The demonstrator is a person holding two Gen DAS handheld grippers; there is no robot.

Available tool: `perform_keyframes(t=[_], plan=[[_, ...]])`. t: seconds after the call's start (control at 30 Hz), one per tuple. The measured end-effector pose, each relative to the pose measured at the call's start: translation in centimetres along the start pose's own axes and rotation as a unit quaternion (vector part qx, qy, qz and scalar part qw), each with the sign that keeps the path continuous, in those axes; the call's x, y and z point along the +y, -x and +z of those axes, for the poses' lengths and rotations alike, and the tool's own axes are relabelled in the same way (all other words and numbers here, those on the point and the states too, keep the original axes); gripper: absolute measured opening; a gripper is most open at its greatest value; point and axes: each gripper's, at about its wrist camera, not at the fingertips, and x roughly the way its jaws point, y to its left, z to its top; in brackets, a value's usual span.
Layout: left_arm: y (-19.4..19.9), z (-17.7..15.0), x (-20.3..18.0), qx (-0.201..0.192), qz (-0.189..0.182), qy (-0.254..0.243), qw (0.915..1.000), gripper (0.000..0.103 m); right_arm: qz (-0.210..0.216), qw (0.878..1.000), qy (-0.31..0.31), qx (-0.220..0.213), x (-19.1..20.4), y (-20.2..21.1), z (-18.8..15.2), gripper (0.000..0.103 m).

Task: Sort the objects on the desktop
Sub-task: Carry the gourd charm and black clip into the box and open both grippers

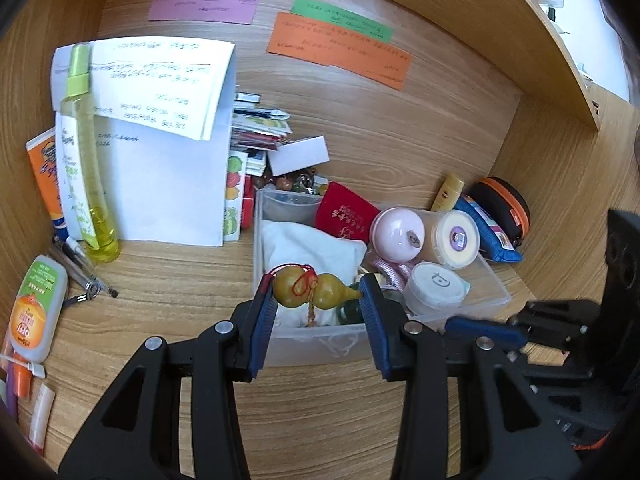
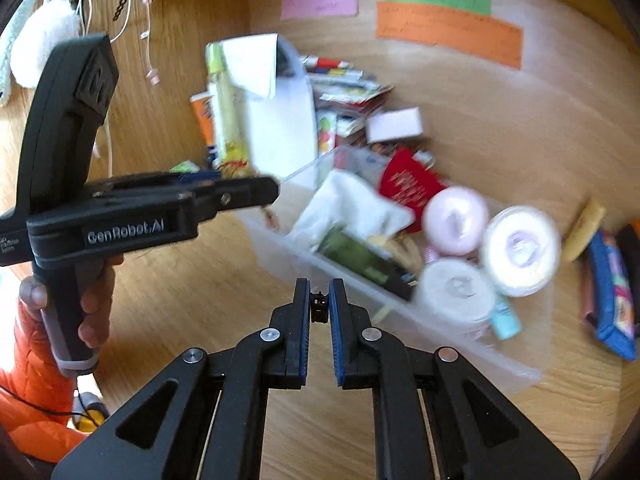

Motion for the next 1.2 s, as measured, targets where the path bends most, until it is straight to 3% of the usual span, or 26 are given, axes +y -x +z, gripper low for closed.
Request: perform_keyframes(t=[0.2, 0.5, 0.9, 1.07, 1.13, 1.2], plan=[[-1.3, 1.1, -0.9, 0.01, -0.008, -0.017, 0.9998, 0.042, -0.024, 1.0, -0.01, -0.016, -2.0, 0.5, 1.4, 0.008], [-4.1, 2.1, -1.2, 0.031, 0.01, -0.032, 0.999, 0.041, -0.034, 0.999, -0.029, -0.003, -4.5, -2.4, 3.3, 0.008], [-6.2, 1.7, -1.1, 0.051, 0.03, -0.04, 0.9975, 0.042, -0.065, 0.998, -0.011, -0.014, -4.5, -4.0, 3.9, 0.008], [-5.7, 1.8, -1.3, 0.039, 0.035, -0.045, 0.9976, 0.053, -0.064, 0.998, -0.011, -0.017, -4.7, -3.7, 3.9, 0.009], [-5.3, 1.9, -1.5, 0.032, 0.036, -0.046, 0.9977, 0.058, -0.068, 0.997, -0.012, -0.02, -4.7, -3.4, 4.0, 0.013], [-4.7, 2.0, -1.7, 0.024, 0.039, -0.048, 0.9978, 0.065, -0.072, 0.997, -0.012, -0.024, -4.7, -2.9, 4.0, 0.023]])
